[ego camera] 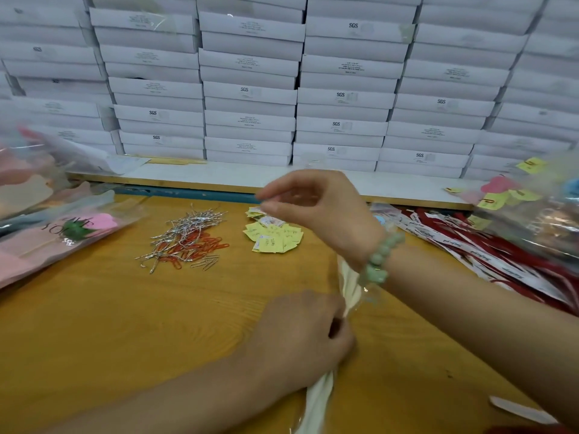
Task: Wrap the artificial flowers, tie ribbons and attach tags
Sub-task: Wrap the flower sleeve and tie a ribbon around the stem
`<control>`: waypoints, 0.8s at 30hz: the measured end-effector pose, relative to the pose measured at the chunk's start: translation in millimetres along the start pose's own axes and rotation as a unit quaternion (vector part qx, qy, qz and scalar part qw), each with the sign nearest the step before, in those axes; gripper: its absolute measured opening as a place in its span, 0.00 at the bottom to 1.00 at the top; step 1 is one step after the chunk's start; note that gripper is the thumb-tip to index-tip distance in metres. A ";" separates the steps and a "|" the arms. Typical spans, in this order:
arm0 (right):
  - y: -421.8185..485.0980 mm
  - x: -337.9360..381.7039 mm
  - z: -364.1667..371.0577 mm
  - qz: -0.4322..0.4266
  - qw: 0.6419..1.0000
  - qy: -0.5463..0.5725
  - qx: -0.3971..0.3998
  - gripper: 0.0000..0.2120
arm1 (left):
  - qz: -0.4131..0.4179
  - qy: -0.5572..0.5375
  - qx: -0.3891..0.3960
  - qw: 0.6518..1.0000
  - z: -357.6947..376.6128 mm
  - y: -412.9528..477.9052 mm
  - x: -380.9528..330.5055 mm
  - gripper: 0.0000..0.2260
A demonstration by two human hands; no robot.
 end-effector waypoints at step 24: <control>-108.9 -79.3 -33.7 0.163 0.921 0.347 -0.075 0.10 | 0.045 -0.010 -0.031 0.998 -7.9 -3.6 -7.8 0.16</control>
Point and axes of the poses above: each hand's wrist, its own y-axis towards the middle knuckle, its own z-axis out of the palm, x = y × z, the point moved 7 cm from there along y, towards the middle knuckle, and after that the axes turned 7 degrees about x, right-handed, at the moved point
